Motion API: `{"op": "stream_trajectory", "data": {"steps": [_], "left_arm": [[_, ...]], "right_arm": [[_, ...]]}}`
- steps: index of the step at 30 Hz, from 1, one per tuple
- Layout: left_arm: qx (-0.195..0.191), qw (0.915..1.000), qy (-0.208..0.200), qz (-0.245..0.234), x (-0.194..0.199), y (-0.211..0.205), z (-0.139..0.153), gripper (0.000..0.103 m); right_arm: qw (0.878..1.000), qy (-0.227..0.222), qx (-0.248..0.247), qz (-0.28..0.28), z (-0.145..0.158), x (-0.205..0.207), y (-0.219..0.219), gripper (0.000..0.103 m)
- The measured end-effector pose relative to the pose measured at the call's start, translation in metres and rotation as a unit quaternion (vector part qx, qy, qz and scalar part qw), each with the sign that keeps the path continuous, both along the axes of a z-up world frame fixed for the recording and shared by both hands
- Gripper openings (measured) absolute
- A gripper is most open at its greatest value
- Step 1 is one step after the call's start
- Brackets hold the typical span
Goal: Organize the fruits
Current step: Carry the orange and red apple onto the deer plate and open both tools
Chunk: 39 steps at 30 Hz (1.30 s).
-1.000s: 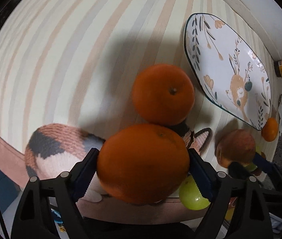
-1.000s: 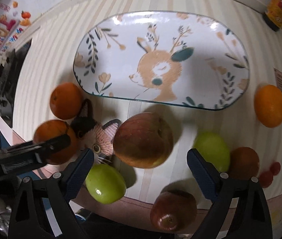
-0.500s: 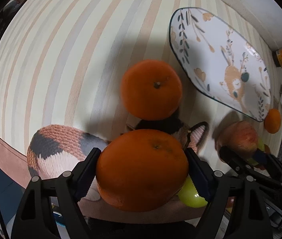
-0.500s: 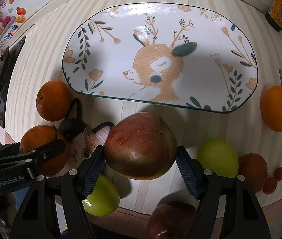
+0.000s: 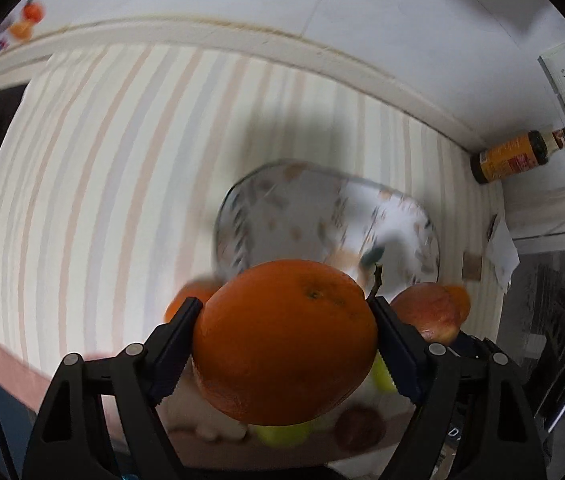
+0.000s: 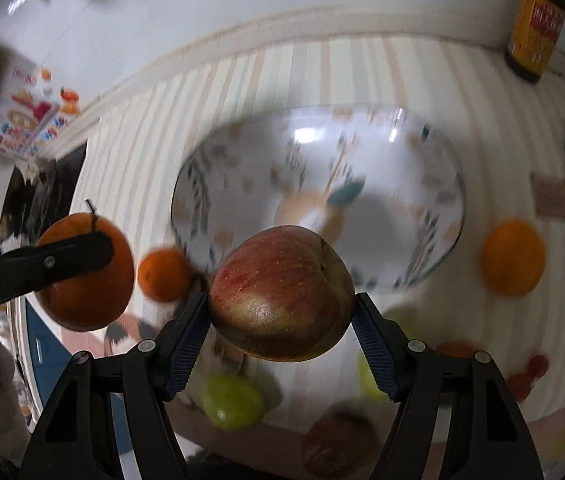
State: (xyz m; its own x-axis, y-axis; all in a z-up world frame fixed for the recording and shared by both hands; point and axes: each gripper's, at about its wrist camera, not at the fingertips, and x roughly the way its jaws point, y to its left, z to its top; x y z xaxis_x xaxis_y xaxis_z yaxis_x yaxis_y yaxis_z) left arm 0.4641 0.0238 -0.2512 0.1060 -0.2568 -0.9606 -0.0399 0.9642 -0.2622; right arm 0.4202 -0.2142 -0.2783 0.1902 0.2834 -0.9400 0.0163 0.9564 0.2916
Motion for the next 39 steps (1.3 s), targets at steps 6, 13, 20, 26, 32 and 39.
{"op": "stream_trajectory", "data": {"steps": [6,13,20,26,32,39], "left_arm": [[0.023,0.9987,0.038,-0.025,0.062,-0.052,-0.045,0.083],[0.051,0.9940,0.082,-0.052,0.092,-0.087,-0.087,0.083],[0.068,0.9914,0.093,-0.063,0.100,-0.099,-0.101,0.083],[0.080,0.9893,0.101,-0.068,0.101,-0.101,-0.111,0.084],[0.076,0.9921,0.082,-0.058,0.105,-0.108,-0.105,0.092],[0.079,0.9931,0.064,-0.059,0.096,-0.097,-0.083,0.094]], "right_arm": [[0.999,0.008,-0.031,-0.008,-0.023,0.058,-0.015,0.074],[0.998,0.043,-0.051,0.005,-0.058,0.095,-0.015,0.074],[0.997,0.066,-0.047,0.013,-0.075,0.110,-0.012,0.074],[0.996,0.088,-0.031,0.001,-0.087,0.119,-0.013,0.075],[0.995,0.089,-0.037,0.002,-0.082,0.122,-0.012,0.097],[0.994,0.092,-0.059,-0.007,-0.066,0.113,-0.018,0.097]]}}
